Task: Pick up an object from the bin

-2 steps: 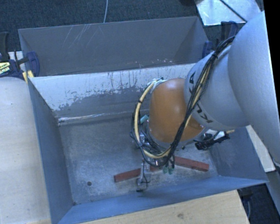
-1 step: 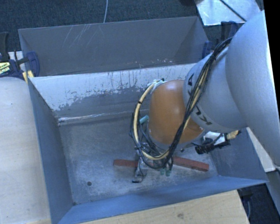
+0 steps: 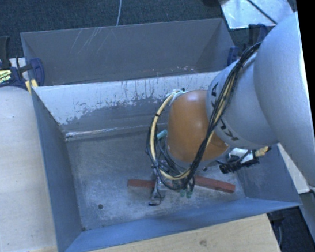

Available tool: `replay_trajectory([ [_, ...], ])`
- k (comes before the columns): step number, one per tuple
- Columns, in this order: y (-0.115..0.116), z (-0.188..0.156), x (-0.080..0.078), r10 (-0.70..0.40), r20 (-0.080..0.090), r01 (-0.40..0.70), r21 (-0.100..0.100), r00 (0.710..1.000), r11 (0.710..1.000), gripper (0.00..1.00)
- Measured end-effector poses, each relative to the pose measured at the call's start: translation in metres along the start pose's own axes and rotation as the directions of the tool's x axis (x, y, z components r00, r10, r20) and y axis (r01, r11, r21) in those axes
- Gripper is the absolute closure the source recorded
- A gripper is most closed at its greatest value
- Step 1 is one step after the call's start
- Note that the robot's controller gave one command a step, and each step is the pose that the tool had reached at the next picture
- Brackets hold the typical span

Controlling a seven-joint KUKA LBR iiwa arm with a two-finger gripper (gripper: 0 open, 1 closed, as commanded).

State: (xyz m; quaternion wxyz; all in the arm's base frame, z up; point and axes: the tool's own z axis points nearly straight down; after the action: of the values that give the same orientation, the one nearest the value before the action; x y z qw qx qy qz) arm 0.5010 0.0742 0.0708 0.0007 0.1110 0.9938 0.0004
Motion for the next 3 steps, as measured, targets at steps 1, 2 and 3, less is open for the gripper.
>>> replay_trajectory([
  [1,0.0,-0.003,0.001,0.0,-0.001,0.0,0.001,1.0,1.0,1.0],
  [2,-0.001,-0.023,0.003,0.0,-0.008,0.0,0.003,1.0,1.0,1.0],
  [3,0.0,-0.039,0.0,0.0,0.002,0.0,-0.001,1.0,1.0,1.0],
])
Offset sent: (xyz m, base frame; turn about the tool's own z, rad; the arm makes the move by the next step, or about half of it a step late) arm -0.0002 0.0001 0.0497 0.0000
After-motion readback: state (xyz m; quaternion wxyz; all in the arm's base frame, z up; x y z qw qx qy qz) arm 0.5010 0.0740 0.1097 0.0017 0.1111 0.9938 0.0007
